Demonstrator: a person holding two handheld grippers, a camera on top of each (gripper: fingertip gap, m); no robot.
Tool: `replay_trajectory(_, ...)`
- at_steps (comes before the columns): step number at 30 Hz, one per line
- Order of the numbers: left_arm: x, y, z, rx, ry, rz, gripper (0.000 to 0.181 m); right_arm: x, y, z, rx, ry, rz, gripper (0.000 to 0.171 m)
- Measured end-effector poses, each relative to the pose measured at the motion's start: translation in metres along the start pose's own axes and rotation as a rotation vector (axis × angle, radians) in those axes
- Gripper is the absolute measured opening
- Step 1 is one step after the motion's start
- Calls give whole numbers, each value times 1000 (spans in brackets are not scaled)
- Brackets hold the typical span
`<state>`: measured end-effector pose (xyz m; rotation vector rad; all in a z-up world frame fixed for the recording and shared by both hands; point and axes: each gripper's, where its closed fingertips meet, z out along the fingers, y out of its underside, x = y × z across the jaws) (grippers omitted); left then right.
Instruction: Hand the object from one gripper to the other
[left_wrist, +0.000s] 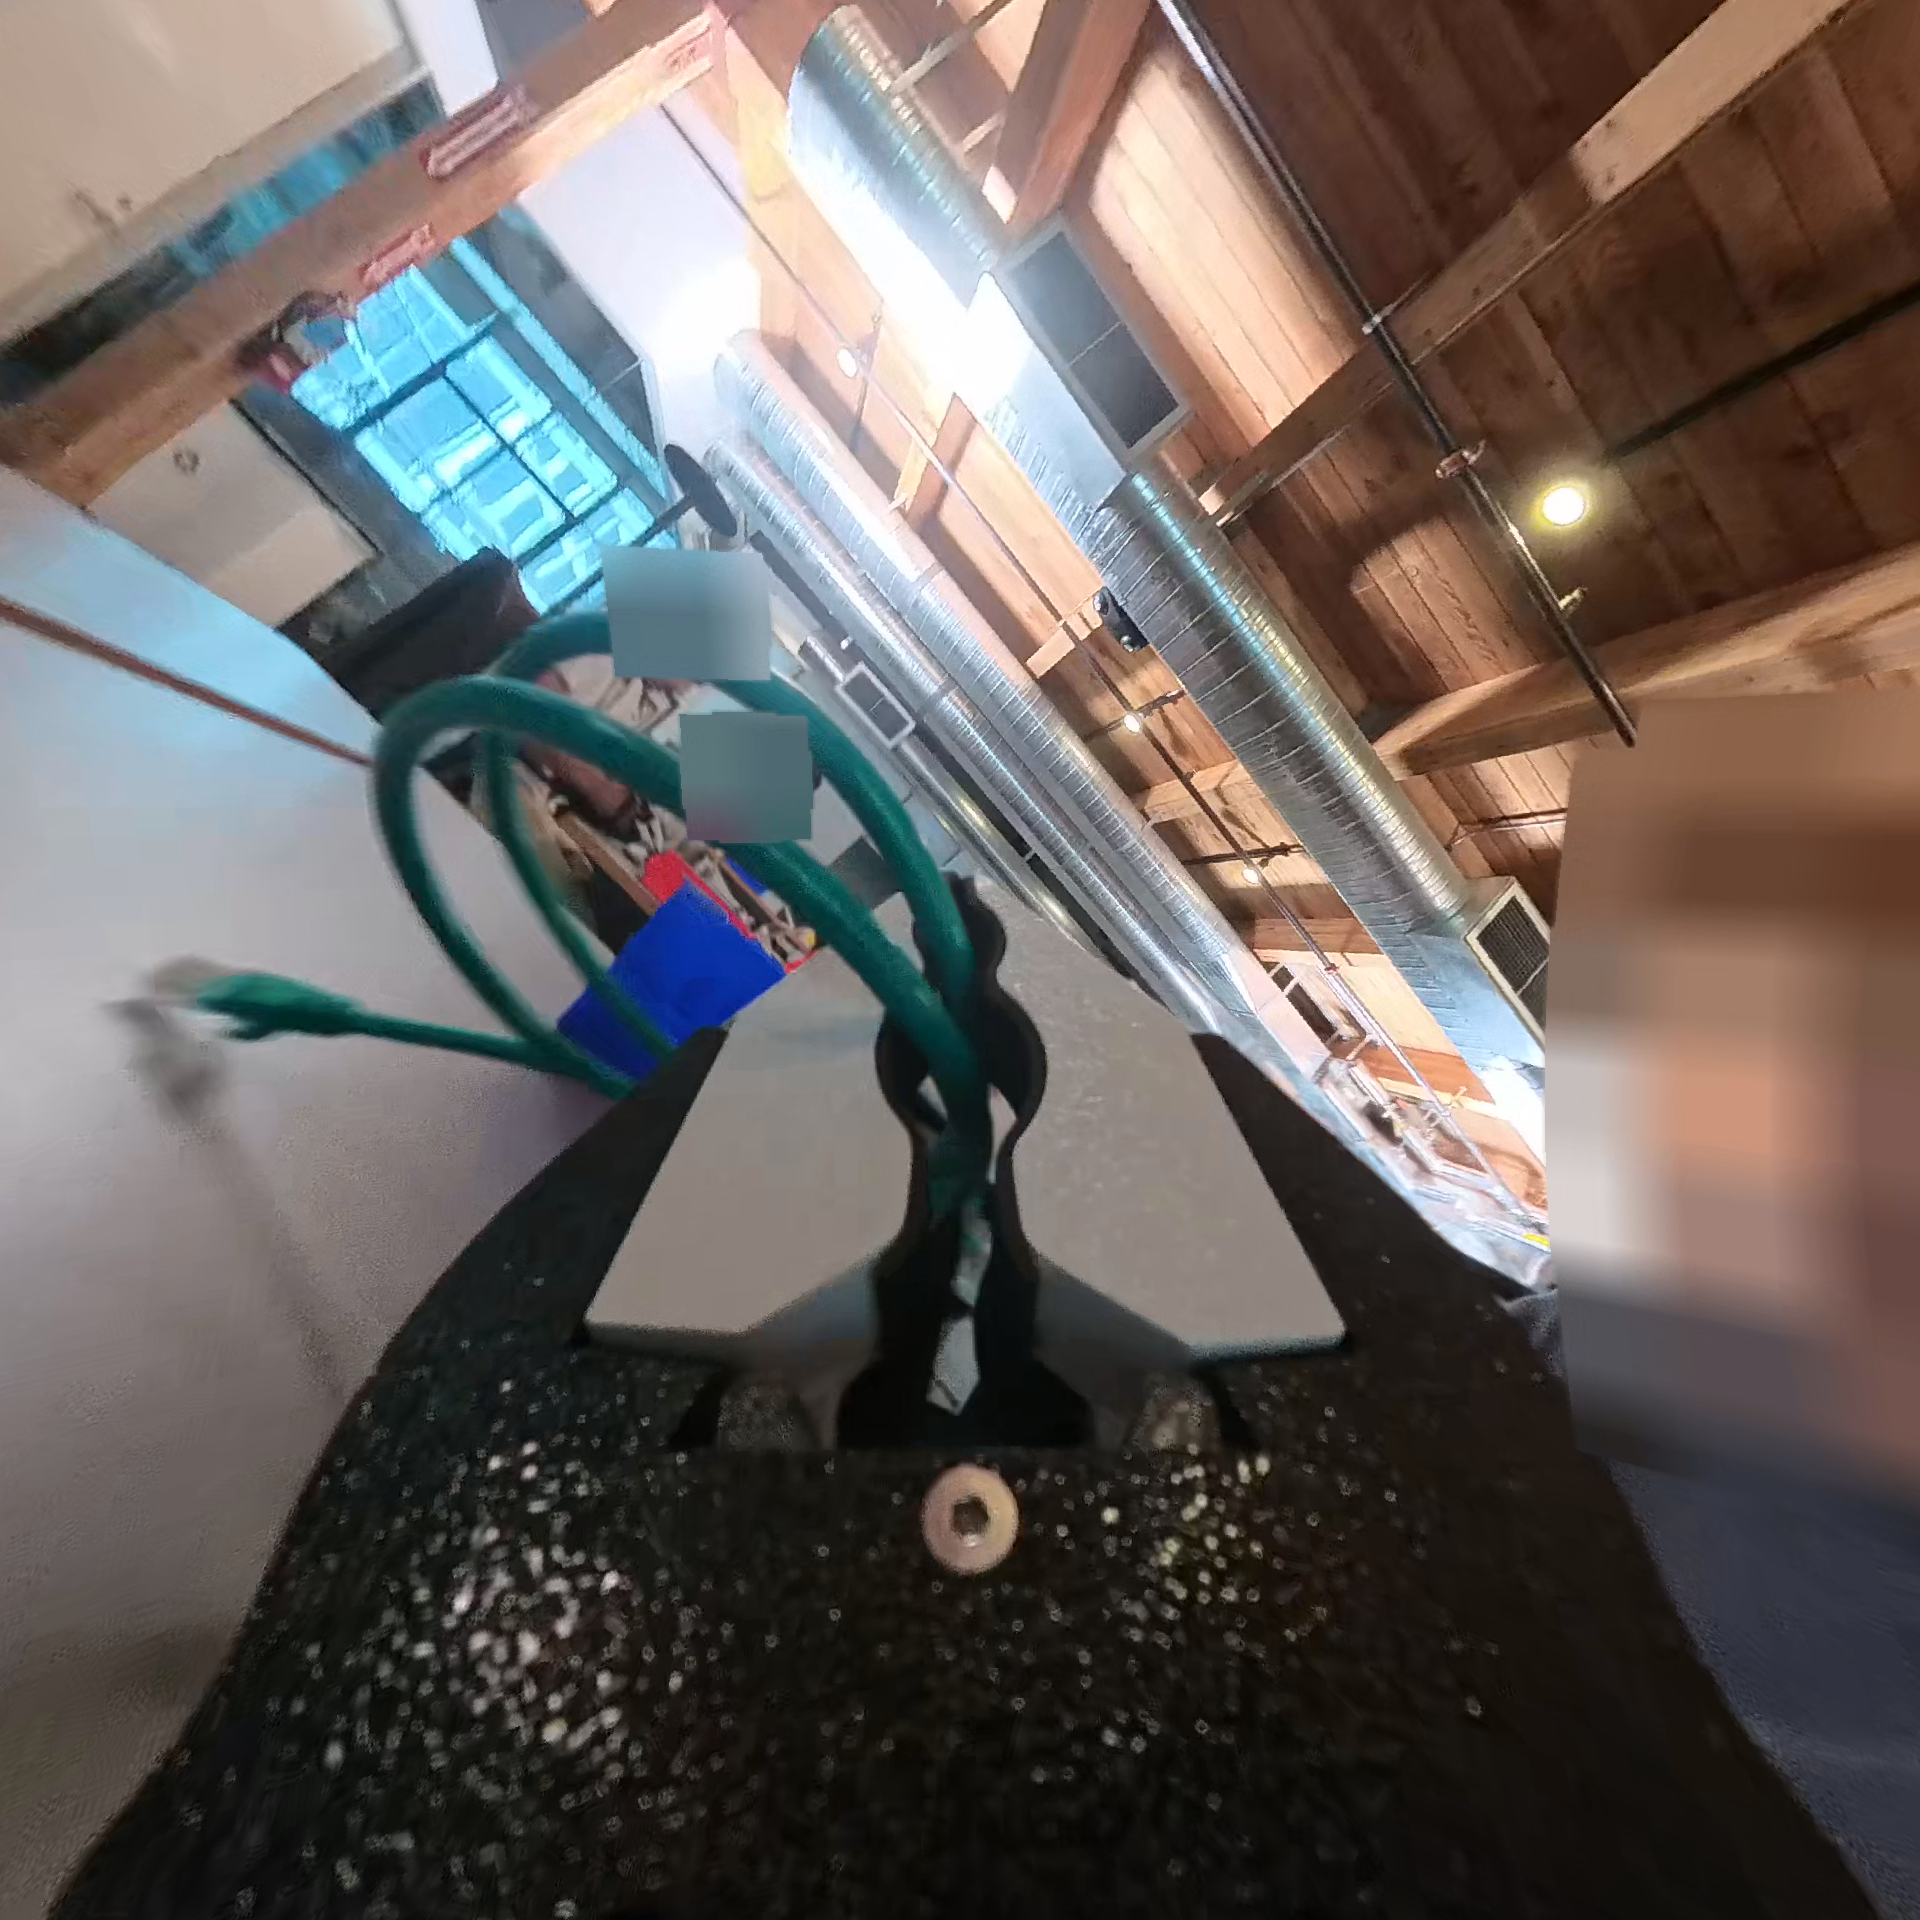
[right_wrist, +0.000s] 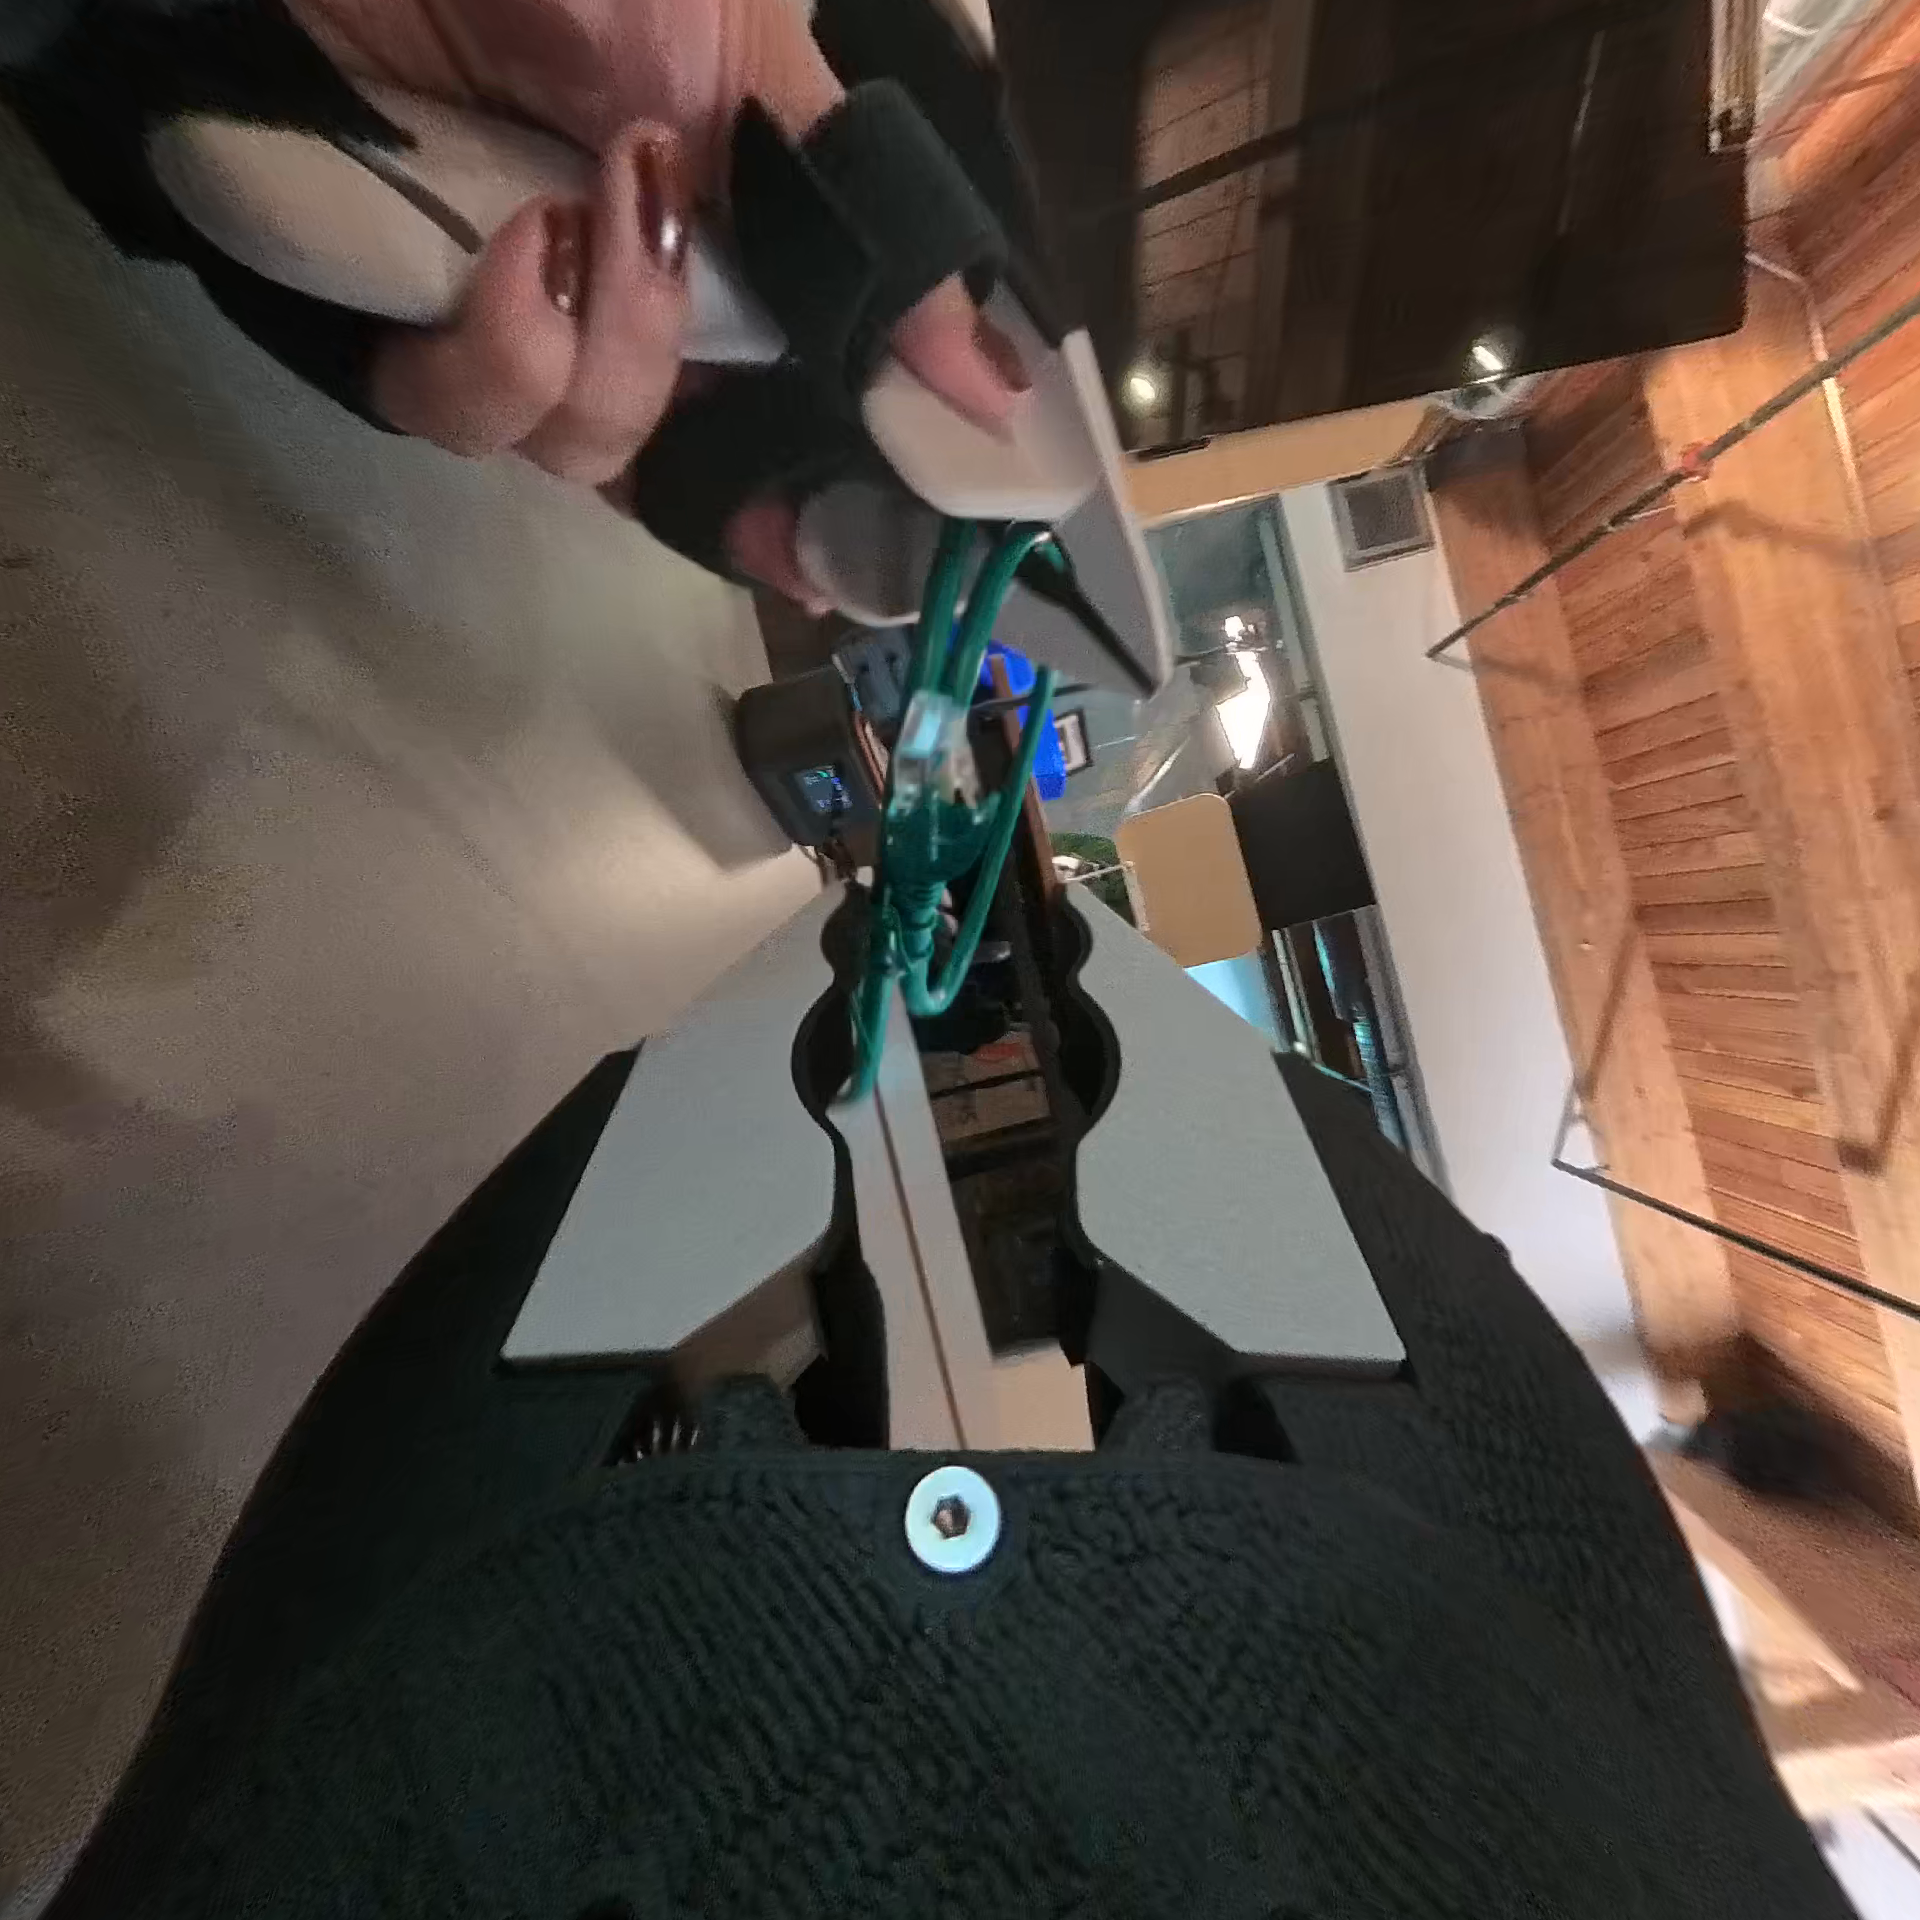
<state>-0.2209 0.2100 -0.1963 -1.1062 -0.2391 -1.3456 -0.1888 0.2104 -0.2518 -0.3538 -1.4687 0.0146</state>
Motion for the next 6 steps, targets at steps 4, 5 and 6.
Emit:
replay_trajectory(4,32,-15,-6,77,135,157,0,-5,6,2,6,-59,166,51)
replay_trajectory(5,45,-20,-10,110,203,187,0,-4,8,3,9,-75,248,54)
replay_trajectory(6,57,-25,-14,145,271,208,0,-2,11,3,9,-90,339,57)
